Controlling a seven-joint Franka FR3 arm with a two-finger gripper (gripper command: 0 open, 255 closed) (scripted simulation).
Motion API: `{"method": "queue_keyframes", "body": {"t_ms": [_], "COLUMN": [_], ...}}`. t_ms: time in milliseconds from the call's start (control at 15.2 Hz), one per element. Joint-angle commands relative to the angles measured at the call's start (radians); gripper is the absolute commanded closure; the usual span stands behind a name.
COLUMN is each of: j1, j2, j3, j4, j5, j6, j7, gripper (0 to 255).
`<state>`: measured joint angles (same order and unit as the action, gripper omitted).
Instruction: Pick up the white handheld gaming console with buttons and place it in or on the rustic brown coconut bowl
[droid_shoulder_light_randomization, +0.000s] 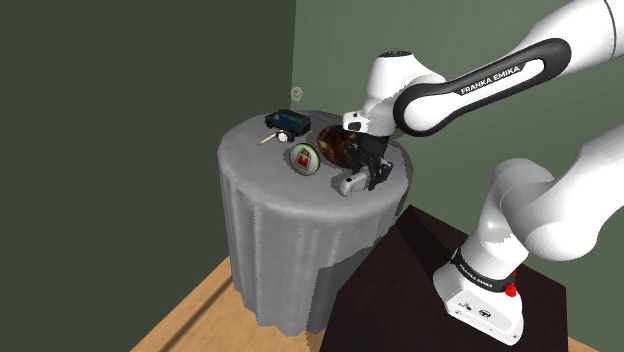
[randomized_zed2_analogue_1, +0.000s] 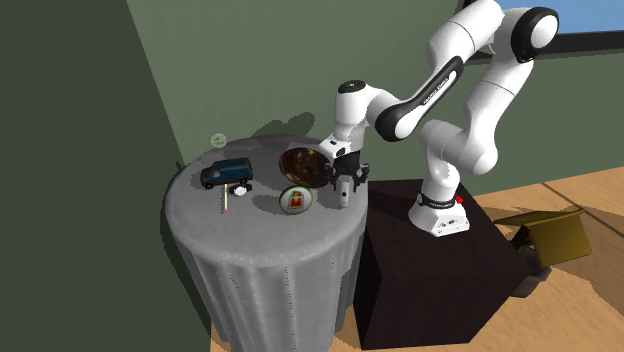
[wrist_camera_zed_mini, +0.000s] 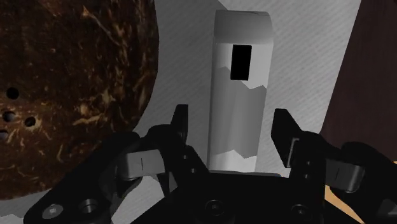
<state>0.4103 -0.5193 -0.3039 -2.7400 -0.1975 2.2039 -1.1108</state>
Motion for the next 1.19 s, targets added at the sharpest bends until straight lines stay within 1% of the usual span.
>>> {"method": "queue_keyframes", "body": {"t_ms": [0,528,1122], "j1": [0.0,0.0,0.001], "j2": [0.0,0.0,-0.071], "j3": [0.0,0.0,0.022], "j4": [0.0,0.0,0.078], "j5": [0.0,0.0,0.011], "j6": [0.0,0.0,-0.149], "j7": [0.0,0.0,0.0], "gripper": [255,255,255]}}
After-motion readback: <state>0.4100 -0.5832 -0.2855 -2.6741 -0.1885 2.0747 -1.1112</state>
